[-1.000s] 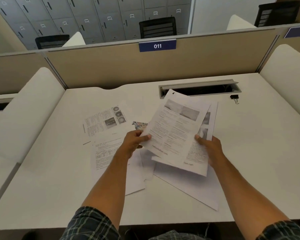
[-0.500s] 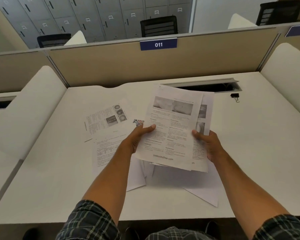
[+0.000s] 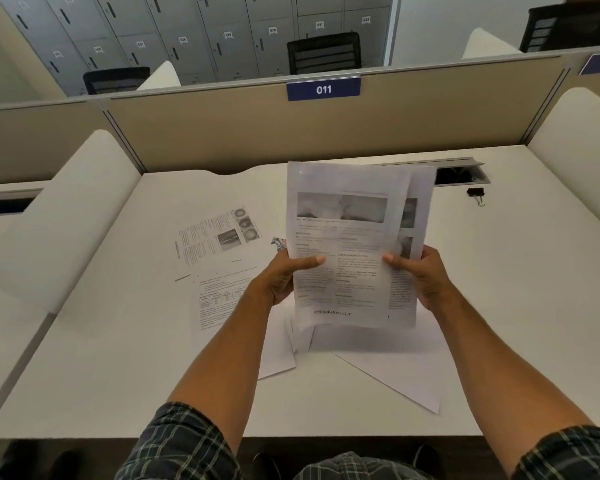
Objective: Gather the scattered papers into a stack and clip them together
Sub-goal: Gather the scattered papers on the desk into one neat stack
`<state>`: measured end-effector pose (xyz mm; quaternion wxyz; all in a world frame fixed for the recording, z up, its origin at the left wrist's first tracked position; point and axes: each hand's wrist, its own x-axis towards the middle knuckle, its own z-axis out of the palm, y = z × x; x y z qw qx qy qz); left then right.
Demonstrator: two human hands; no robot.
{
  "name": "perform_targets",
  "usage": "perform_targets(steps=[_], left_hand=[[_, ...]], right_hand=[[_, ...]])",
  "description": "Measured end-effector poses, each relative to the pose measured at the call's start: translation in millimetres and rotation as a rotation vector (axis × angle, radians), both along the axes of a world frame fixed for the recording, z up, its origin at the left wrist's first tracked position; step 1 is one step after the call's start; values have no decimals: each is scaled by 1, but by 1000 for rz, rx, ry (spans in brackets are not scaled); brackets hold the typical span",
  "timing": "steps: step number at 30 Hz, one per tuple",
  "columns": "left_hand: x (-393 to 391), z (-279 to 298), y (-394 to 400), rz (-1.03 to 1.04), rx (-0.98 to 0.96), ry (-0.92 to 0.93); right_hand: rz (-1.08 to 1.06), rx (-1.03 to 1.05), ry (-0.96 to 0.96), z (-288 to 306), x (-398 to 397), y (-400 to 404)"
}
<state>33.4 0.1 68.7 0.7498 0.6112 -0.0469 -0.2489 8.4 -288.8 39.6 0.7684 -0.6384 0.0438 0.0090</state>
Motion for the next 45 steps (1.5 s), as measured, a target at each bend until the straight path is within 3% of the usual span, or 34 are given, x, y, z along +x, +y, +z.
perform_targets(steps=[10,15,22,28,38,45], left_hand=[[10,13,-3,45,144,-140],[4,2,-12,127,97,-100],[0,3,-12,144,93,-156],[-20,-26,-9,116,290,-106],[-17,-9,-19,140,184,-132],[-12,-19,-3,236,326,-74]], right_hand=[[14,-35,-88,14,7,0],[79,-35,-70,14,5,7],[36,-36,-200,24,7,6],[42,-97,-76,-10,-6,7],[178,-72,-172,-3,-6,16],[59,-144,-27,-11,-4,12]])
